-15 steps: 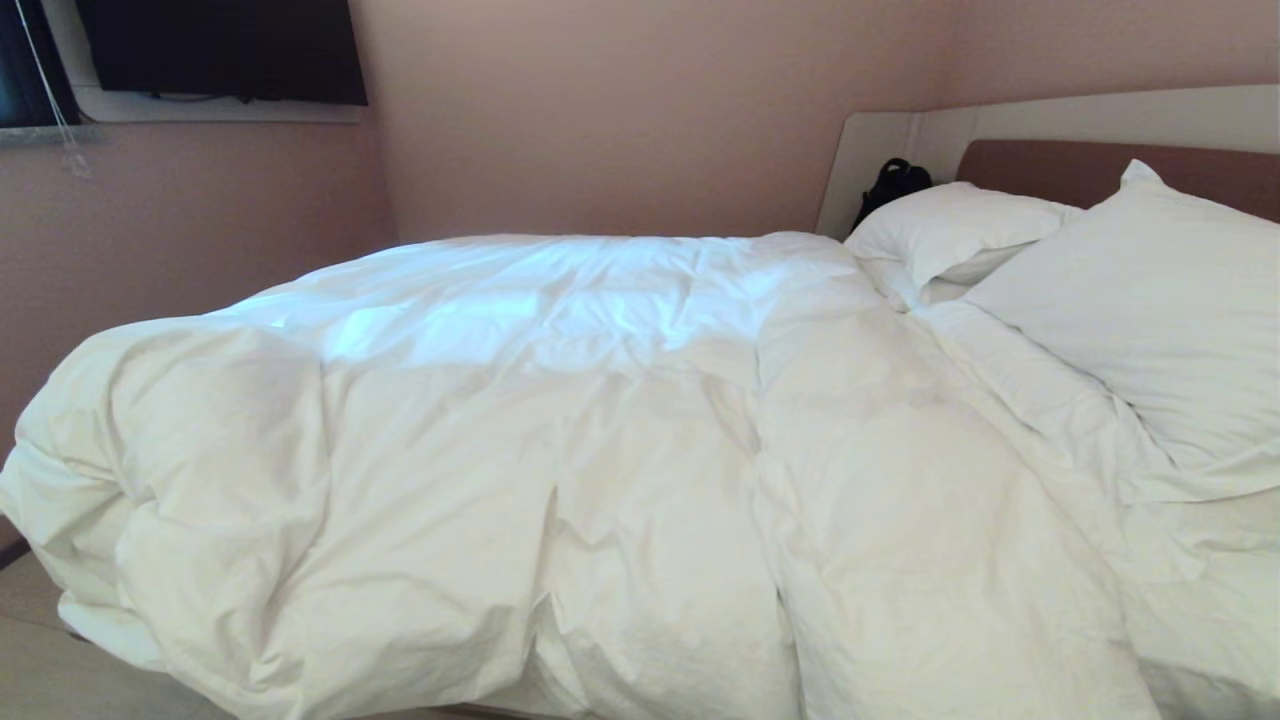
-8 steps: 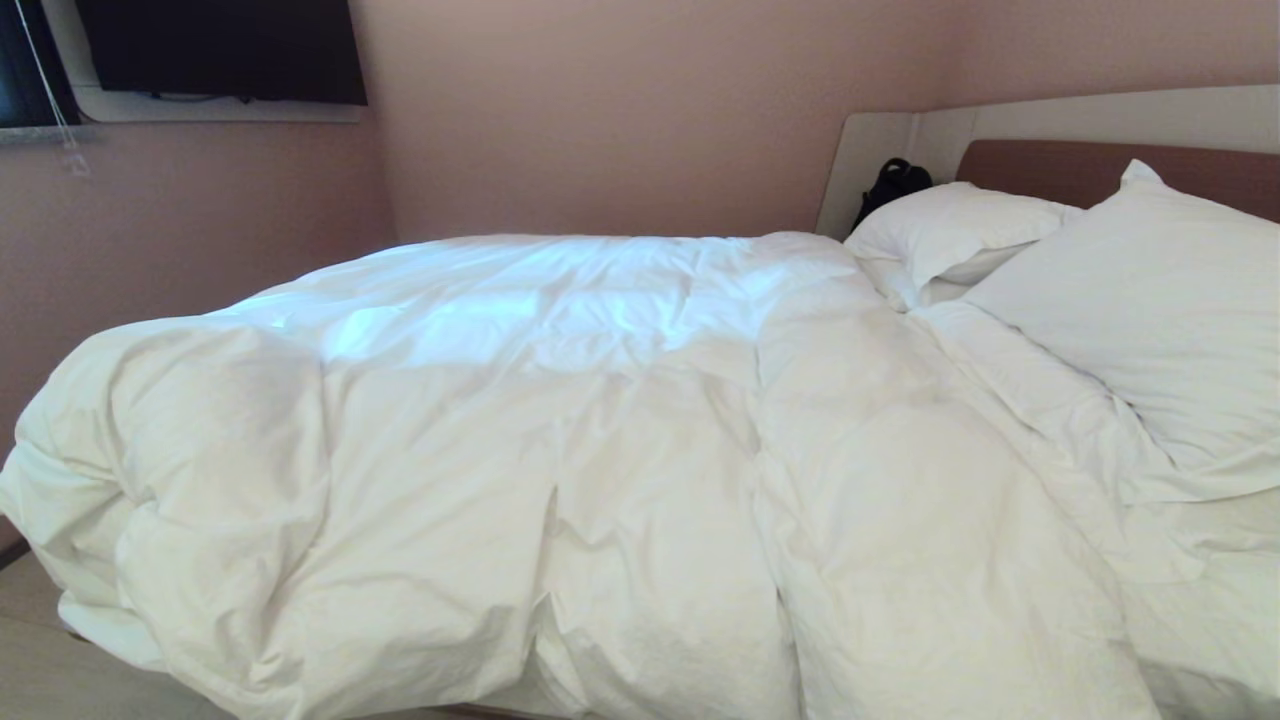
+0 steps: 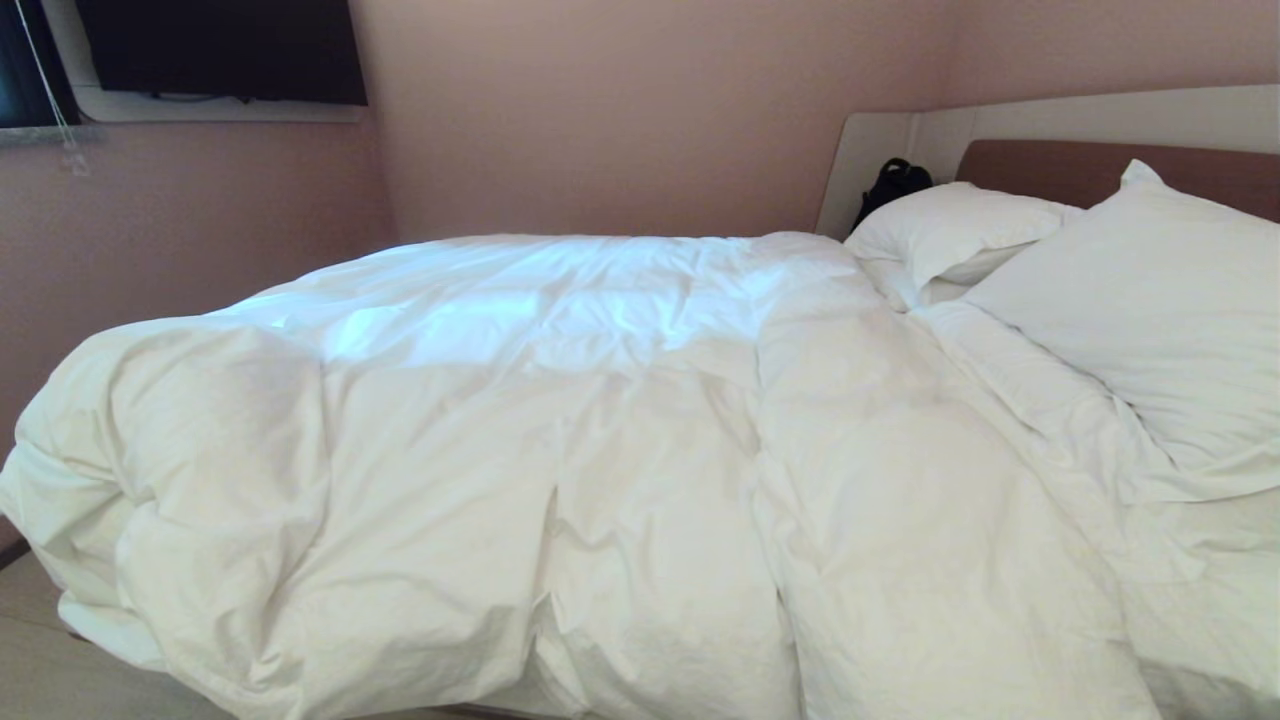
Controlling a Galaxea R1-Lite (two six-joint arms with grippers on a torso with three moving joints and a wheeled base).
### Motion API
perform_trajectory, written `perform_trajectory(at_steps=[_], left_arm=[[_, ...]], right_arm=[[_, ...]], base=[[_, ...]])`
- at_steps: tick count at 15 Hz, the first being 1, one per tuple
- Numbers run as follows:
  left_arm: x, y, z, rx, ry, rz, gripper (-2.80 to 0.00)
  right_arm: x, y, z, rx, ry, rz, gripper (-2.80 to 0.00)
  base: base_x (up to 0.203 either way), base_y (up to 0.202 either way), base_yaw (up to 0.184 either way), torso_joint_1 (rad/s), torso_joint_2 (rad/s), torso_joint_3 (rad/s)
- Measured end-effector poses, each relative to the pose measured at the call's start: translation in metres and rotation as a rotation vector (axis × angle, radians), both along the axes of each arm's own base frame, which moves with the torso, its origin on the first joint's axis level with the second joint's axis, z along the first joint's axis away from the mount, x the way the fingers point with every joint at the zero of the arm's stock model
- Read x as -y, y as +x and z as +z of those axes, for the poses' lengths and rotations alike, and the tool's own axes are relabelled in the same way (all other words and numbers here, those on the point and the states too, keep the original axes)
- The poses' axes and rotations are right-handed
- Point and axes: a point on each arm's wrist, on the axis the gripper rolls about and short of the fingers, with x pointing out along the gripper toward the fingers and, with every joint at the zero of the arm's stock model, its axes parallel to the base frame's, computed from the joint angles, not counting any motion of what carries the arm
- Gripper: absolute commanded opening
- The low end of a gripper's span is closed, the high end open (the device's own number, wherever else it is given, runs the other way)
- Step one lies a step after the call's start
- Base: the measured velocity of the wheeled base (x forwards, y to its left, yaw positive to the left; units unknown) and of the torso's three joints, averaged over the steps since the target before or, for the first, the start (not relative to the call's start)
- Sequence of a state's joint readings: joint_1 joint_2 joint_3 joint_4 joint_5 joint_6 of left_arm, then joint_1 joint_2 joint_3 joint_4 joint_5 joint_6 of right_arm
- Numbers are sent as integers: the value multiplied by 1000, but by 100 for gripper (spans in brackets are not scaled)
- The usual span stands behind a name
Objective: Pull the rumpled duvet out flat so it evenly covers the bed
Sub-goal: Hold the folded corner of the quilt
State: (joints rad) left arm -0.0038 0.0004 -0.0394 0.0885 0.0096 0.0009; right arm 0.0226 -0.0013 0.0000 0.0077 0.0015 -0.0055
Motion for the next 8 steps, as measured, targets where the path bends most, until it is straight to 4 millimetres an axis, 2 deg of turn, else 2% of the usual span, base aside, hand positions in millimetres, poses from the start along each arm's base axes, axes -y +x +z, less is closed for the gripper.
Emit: perform_trajectory(at_steps=[4, 8], left_arm=[[0, 0, 0, 1, 0, 0, -280], [0, 0, 0, 1, 0, -1, -280]], right_arm=[[0, 0, 0, 1, 0, 0, -280], [0, 0, 0, 0, 0, -1, -280]], base=[[1, 14, -1, 1, 0, 0], [1, 173, 0, 1, 4, 2]])
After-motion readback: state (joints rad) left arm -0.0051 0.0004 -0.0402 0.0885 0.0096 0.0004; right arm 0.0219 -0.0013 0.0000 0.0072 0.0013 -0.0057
